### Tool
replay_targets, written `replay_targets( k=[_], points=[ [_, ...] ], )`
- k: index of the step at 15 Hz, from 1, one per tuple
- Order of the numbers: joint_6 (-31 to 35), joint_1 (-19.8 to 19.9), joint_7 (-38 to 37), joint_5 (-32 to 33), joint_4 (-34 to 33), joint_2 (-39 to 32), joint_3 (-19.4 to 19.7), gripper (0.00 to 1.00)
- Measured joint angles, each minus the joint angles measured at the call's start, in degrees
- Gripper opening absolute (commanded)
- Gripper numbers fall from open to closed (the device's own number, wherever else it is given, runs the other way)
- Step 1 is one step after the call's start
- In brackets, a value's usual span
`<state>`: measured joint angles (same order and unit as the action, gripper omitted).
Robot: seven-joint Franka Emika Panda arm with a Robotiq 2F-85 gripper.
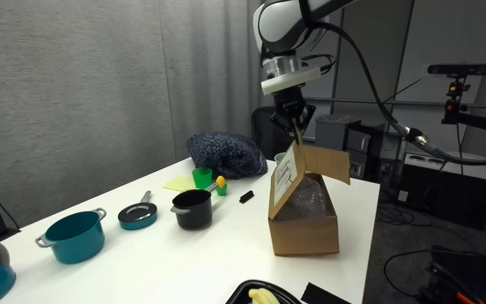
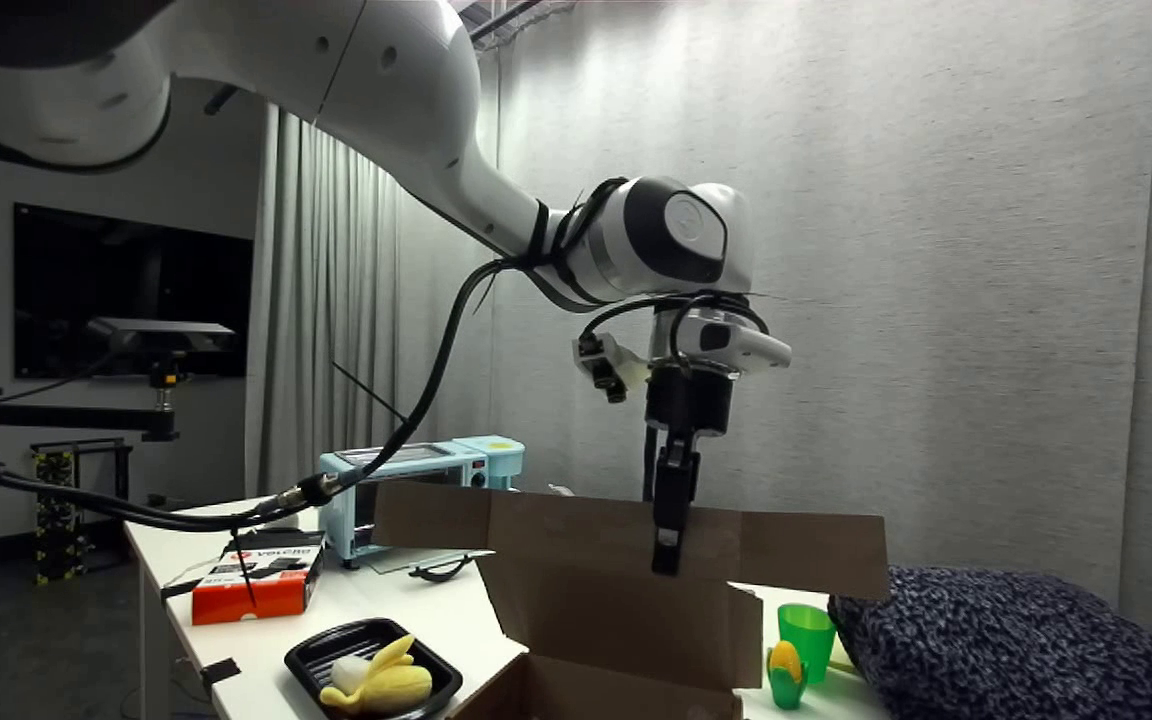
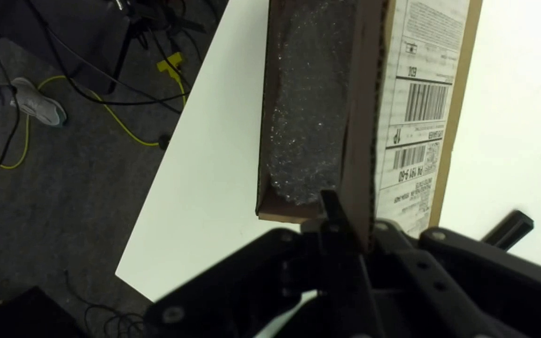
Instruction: Move the box forward, then close the lid of the box
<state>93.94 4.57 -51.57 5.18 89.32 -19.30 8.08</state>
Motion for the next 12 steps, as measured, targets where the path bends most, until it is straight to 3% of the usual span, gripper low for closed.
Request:
replay_targets(
  k=[1,10,12],
  points=[
    [0.09,-0.07,0.21,0.23,0.21,0.00,-0.03,0.30],
    [0.73,-0.99,5.85,0.66,0.66,0.57,-0.40,0.97],
    [0.74,-0.99,7.40,0.66,0.64,0.87,-0.39,1.00]
  ],
)
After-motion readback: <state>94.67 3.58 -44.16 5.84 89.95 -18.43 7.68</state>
